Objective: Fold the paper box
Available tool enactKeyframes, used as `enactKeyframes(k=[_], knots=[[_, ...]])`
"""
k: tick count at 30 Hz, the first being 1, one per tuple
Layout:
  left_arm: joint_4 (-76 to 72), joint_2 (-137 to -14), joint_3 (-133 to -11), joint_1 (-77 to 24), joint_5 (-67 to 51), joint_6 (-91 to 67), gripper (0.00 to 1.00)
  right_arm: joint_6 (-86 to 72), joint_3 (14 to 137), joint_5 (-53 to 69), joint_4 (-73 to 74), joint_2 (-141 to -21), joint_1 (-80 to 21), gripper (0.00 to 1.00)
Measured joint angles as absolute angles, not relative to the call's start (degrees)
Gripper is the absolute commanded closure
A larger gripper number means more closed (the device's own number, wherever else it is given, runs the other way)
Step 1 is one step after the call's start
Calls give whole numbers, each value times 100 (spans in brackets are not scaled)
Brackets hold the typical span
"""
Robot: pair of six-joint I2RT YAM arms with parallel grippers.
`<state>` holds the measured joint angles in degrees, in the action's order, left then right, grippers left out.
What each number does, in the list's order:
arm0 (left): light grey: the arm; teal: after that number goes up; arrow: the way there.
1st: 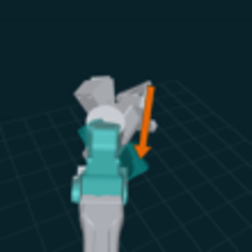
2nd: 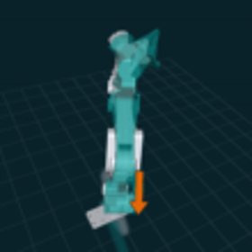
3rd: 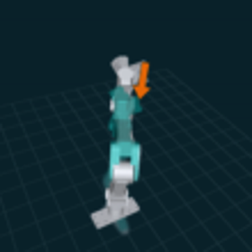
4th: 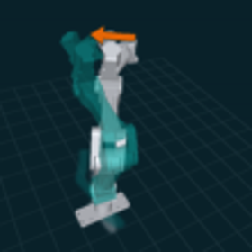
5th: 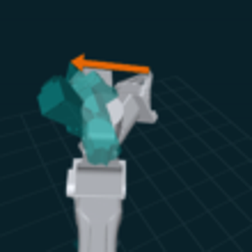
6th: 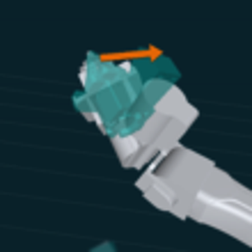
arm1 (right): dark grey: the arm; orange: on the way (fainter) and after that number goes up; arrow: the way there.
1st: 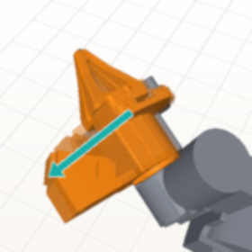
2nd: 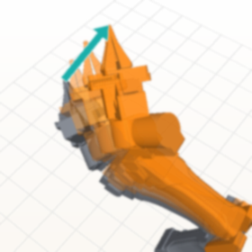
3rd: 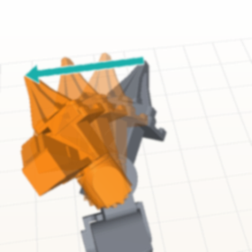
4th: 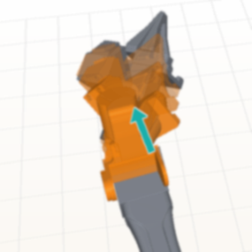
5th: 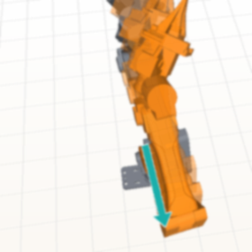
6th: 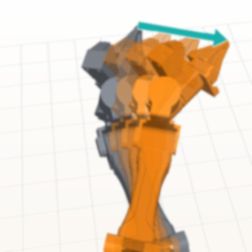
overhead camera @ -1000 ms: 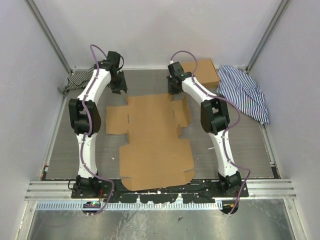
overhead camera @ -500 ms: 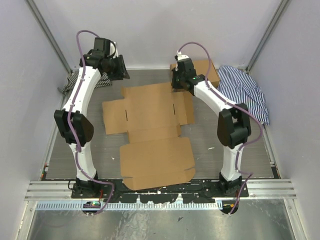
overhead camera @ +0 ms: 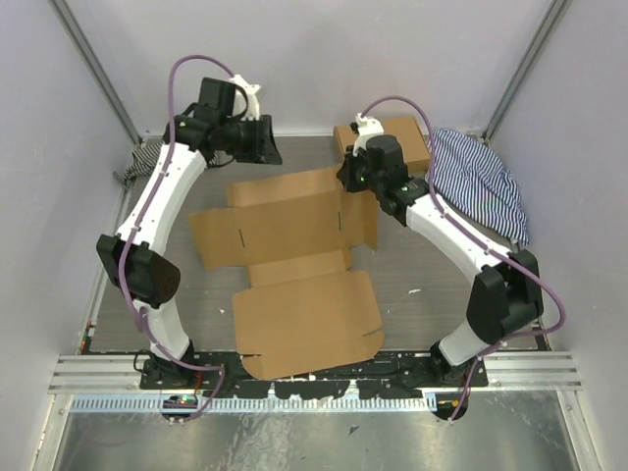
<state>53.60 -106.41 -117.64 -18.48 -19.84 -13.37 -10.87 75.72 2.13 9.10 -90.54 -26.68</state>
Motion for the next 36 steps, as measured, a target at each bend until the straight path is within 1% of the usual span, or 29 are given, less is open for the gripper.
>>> enactKeyframes(k=[5, 13, 18, 24, 27, 29, 36], knots=[[5290, -10440, -11459, -2410, -1964, -928, 48, -1061, 6855, 349, 690, -8486, -2733, 94], [5231, -10440, -11163, -2377, -2018, -770, 48, -1063, 5927, 469, 283, -7570, -2821, 93], [5065, -10433, -10853, -2394, -2443, -742, 48, -1063, 5645, 541, 132, -7284, -2849, 92], [4873, -10322, -10224, -2451, -3148, -709, 49, -1063, 5592, 567, 137, -7210, -2864, 91], [4665, -10182, -9843, -2460, -3356, -718, 51, -1059, 5592, 574, 178, -7210, -2888, 89], [4571, -10082, -9675, -2460, -3428, -727, 55, -1057, 5592, 587, 209, -7207, -2899, 85], [4504, -9883, -9605, -2495, -3485, -731, 69, -1068, 5592, 596, 307, -7196, -2919, 65]])
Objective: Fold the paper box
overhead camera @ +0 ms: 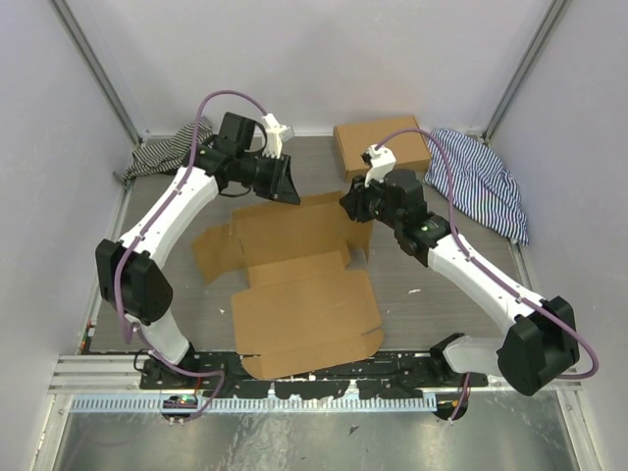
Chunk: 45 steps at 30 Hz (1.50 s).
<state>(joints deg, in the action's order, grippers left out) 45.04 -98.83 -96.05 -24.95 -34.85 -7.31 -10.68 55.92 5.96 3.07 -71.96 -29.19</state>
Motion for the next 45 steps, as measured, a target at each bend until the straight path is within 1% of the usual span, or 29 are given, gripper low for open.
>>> enactKeyframes(k=[4, 6, 8, 11, 13, 16, 21, 25, 28, 32, 36, 41, 45], knots=[[4519, -9804, -9605, -2580, -3382, -727, 76, -1081, 5594, 596, 523, -7196, -2919, 58], [4543, -9762, -9605, -2650, -3297, -720, 80, -1096, 5594, 596, 604, -7196, -2919, 57], [4587, -9721, -9605, -2755, -3148, -685, 82, -1111, 5594, 591, 655, -7190, -2919, 56], [4681, -9647, -9605, -2958, -2825, -628, 88, -1166, 5594, 565, 790, -7109, -2921, 54], [4718, -9572, -9605, -3142, -2456, -593, 91, -1227, 5594, 515, 895, -6963, -2921, 51], [4737, -9421, -9526, -3446, -1765, -591, 93, -1304, 5575, 355, 982, -6630, -2921, 46], [4735, -9129, -9244, -3911, -650, -666, 94, -1500, 5336, -60, 1168, -5911, -2921, 39], [4777, -8978, -9074, -4250, 172, -668, 95, -1686, 5260, -714, 1529, -5511, -2932, 38], [4856, -8971, -9056, -4497, 698, -655, 97, -1811, 5266, -1293, 1806, -5426, -2932, 38], [5179, -8989, -9148, -4888, 1455, -582, 100, -1970, 5439, -2193, 2353, -5736, -2930, 37], [5736, -9153, -9507, -5411, 2438, -421, 100, -2062, 5645, -2591, 2630, -6141, -2912, 37], [6101, -9397, -9546, -6114, 3844, -34, 100, -2117, 6062, -2602, 2744, -6687, -2794, 38], [6080, -9411, -9201, -6414, 4421, 172, 100, -2097, 6342, -2018, 2517, -7166, -2340, 40]])
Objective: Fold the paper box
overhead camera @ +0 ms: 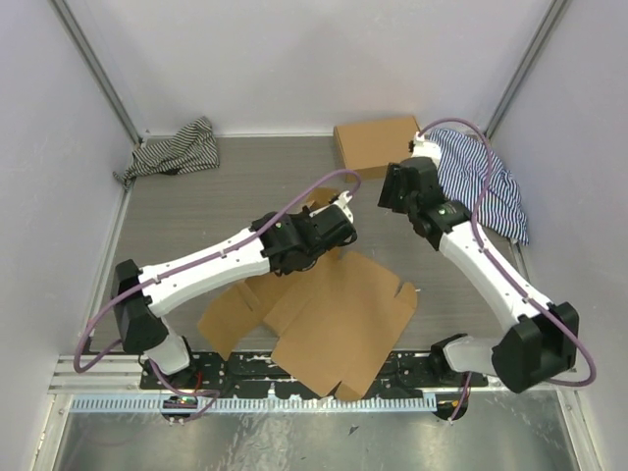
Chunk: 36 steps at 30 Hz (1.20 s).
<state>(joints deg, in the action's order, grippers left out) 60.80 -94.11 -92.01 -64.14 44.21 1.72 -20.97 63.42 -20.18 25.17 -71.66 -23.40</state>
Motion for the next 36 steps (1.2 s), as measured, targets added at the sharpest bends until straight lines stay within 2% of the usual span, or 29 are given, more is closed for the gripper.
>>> enactKeyframes(k=[6, 15, 23, 36], knots=[[5734, -9087, -8648, -6462, 4593, 303, 100, -2038, 6392, 106, 1479, -8136, -1022, 42], [4967, -8490, -8368, -6678, 4248, 556, 100, -1881, 6626, 2788, 119, -9887, -954, 46], [4816, -8652, -8088, -6724, 4244, 652, 100, -2045, 7166, 4003, -735, -10958, -963, 49], [4821, -9024, -8071, -6729, 4611, 701, 100, -2401, 5555, 5256, -2342, -10825, -967, 48]])
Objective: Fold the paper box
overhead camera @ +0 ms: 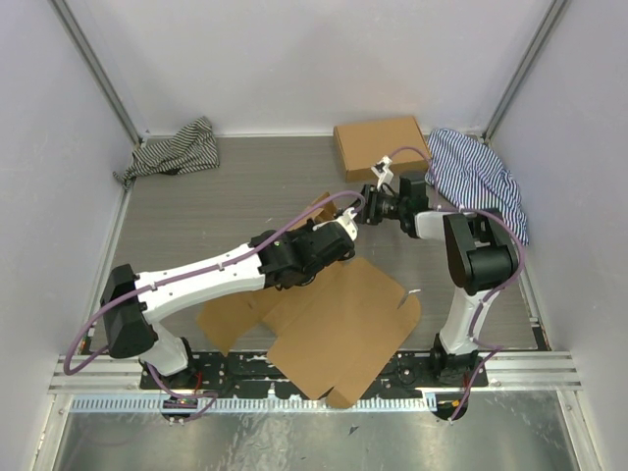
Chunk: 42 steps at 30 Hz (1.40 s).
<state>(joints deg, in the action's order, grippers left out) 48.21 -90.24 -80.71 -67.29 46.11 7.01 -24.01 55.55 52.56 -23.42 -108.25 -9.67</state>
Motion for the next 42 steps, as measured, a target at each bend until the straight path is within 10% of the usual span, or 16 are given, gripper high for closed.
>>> enactKeyframes(k=[15, 42], knots=[[4886, -9028, -8073, -6799, 4652, 635, 100, -2565, 4742, 5721, -3356, -10031, -980, 45], [5151, -9223, -8160, -7091, 4956, 510, 100, -2565, 7212, 5649, -2117, -11876, -1164, 49]])
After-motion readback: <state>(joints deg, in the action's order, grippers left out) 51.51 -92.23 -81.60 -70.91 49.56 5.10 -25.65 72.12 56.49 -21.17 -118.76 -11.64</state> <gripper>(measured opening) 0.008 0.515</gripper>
